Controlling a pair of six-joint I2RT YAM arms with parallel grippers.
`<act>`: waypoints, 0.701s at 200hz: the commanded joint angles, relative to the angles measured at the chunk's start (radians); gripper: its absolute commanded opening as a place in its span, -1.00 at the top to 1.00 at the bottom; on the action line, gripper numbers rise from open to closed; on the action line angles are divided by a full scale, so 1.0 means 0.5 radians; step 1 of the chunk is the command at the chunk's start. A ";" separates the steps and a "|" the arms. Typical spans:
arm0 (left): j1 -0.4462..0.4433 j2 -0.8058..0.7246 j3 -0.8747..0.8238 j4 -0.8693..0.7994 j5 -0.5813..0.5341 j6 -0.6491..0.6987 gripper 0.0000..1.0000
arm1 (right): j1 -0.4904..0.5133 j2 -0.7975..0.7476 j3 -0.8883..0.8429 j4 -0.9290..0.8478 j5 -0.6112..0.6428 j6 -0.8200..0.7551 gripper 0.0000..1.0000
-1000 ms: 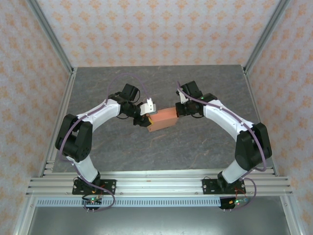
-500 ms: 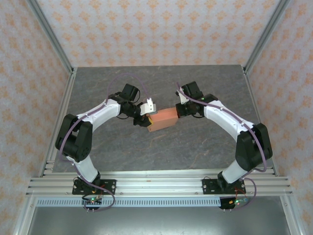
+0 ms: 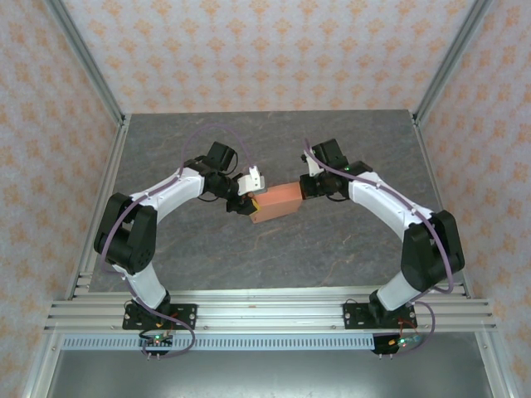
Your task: Fold the paper box
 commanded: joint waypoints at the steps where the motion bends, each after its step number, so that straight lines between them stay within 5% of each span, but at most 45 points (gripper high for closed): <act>1: 0.018 0.037 0.025 -0.037 -0.201 -0.026 0.40 | -0.055 -0.004 -0.101 -0.199 0.204 0.022 1.00; 140: 0.018 0.030 0.015 -0.036 -0.218 -0.033 0.40 | -0.059 0.005 -0.055 -0.235 0.454 -0.081 1.00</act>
